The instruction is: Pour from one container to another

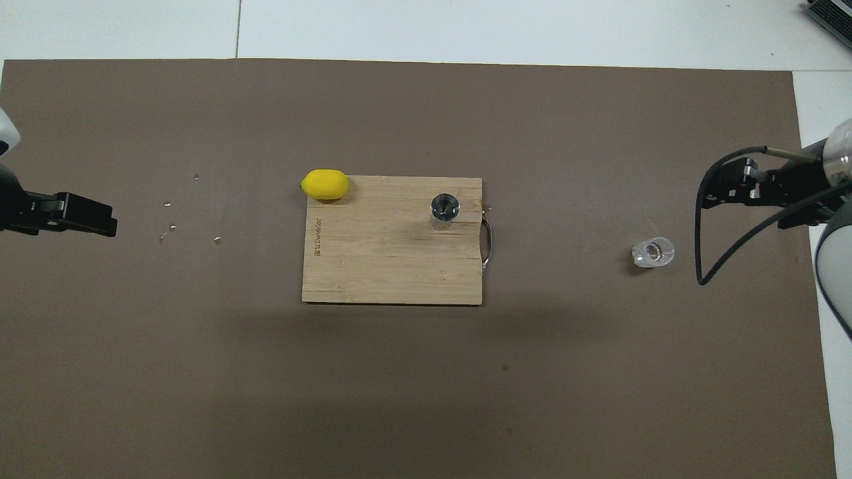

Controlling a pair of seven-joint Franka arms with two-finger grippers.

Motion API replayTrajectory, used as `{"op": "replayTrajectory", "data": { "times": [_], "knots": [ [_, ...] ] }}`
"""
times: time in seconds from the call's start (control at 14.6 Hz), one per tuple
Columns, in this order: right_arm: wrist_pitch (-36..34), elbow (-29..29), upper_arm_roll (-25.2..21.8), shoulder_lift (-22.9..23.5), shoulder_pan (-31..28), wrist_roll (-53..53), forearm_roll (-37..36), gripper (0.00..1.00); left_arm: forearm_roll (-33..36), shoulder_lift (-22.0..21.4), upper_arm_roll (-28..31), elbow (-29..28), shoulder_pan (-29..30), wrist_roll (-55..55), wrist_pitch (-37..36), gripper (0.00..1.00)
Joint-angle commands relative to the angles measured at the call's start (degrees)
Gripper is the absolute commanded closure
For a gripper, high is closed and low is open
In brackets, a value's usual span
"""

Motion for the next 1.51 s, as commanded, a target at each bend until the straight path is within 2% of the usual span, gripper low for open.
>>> {"op": "replayTrajectory", "data": {
  "times": [0.0,0.21,0.41,1.16,1.44],
  "knots": [
    [-1.7,-0.8,0.4,-0.7,-0.3,-3.2,-0.7,0.00,-0.7,-1.1,0.0,-1.0,0.4,0.8,-0.5,0.00],
    [-1.7,-4.9,0.4,-2.8,-0.2,-4.2,-0.7,0.00,-0.7,-1.2,0.0,-1.0,0.4,0.8,-0.5,0.00],
    [-1.7,-5.2,0.4,-2.9,-0.6,-7.1,-0.7,0.00,-0.7,-1.2,0.0,-1.0,0.4,0.8,-0.5,0.00],
    [-0.3,-5.4,0.5,-2.9,-0.3,-7.2,-0.4,0.00,-0.7,-1.2,0.0,-1.0,0.4,0.9,-0.5,0.00],
    [1.8,-7.3,0.5,-3.6,-0.3,-7.2,-0.4,0.00,-0.7,-1.2,0.0,-1.0,0.4,0.8,-0.5,0.00]
  ]
}}
